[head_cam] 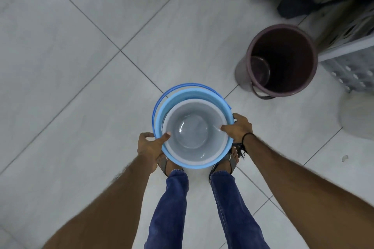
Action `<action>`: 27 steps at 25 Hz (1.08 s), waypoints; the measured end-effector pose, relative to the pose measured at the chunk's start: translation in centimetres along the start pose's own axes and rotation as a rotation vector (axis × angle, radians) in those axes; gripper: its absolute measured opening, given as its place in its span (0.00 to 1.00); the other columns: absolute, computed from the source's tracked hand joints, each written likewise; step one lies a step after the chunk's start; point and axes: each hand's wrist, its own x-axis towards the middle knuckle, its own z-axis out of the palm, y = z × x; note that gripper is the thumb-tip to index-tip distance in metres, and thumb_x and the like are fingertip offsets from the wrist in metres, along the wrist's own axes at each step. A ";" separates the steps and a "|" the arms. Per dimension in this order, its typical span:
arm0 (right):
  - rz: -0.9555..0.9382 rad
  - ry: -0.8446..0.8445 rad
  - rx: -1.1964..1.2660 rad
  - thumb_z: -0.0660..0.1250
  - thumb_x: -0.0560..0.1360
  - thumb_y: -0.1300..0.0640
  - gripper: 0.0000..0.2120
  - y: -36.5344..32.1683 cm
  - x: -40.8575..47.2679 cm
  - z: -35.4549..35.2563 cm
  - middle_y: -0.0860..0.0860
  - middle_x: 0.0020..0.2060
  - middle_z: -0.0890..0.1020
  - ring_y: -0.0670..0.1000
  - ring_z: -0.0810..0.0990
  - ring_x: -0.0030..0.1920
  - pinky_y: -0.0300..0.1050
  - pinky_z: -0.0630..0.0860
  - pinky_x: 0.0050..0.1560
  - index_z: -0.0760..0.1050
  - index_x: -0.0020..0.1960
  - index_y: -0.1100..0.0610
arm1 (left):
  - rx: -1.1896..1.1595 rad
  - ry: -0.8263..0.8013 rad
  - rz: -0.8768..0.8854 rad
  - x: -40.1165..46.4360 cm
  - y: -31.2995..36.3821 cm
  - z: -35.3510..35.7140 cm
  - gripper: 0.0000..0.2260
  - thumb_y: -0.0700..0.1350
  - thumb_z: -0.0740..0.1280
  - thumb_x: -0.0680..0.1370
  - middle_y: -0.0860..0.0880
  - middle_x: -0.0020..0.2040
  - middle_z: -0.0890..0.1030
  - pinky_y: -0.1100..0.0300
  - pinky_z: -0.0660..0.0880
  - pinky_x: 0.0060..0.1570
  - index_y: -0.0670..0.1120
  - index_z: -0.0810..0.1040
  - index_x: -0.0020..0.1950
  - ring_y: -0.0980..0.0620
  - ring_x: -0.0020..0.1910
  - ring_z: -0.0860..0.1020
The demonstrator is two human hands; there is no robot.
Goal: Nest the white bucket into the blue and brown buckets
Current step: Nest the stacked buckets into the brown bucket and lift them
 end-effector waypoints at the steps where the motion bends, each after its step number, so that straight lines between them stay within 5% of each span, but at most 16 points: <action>1: 0.002 0.003 0.015 0.77 0.69 0.57 0.17 -1.0 -1.4 -1.1 0.55 0.48 0.83 0.58 0.83 0.49 0.49 0.81 0.51 0.79 0.56 0.56 | 0.035 -0.004 0.036 -1.4 1.6 -0.4 0.27 0.49 0.82 0.69 0.40 0.53 0.81 0.53 0.82 0.36 0.47 0.71 0.60 0.42 0.44 0.83; 8: -0.060 0.122 0.194 0.78 0.65 0.56 0.16 -10.9 -13.7 -16.2 0.55 0.50 0.85 0.58 0.85 0.51 0.59 0.84 0.51 0.81 0.52 0.54 | 0.194 -0.079 0.382 -17.5 17.7 0.3 0.25 0.51 0.81 0.69 0.38 0.52 0.82 0.44 0.86 0.39 0.48 0.68 0.53 0.38 0.46 0.85; 15: -0.058 0.288 0.335 0.80 0.66 0.56 0.18 -10.9 -14.3 -32.9 0.57 0.51 0.85 0.60 0.85 0.50 0.61 0.83 0.51 0.81 0.54 0.55 | 0.305 -0.218 0.616 -28.0 27.4 13.7 0.26 0.51 0.81 0.69 0.42 0.46 0.80 0.47 0.85 0.32 0.45 0.69 0.54 0.42 0.39 0.84; 20: 0.086 0.283 0.365 0.79 0.68 0.57 0.17 -5.2 -5.2 -38.2 0.59 0.51 0.85 0.61 0.85 0.48 0.60 0.84 0.48 0.81 0.55 0.56 | 0.444 -0.226 0.575 -24.6 25.8 26.7 0.26 0.53 0.80 0.69 0.44 0.43 0.79 0.43 0.85 0.35 0.45 0.68 0.55 0.40 0.43 0.85; 27: 0.172 0.278 0.363 0.77 0.69 0.55 0.15 0.2 10.6 -33.7 0.55 0.46 0.83 0.60 0.83 0.49 0.56 0.83 0.53 0.80 0.55 0.55 | 0.646 -0.071 0.471 -10.8 20.8 37.0 0.26 0.58 0.77 0.71 0.40 0.51 0.80 0.42 0.84 0.47 0.47 0.68 0.56 0.39 0.47 0.83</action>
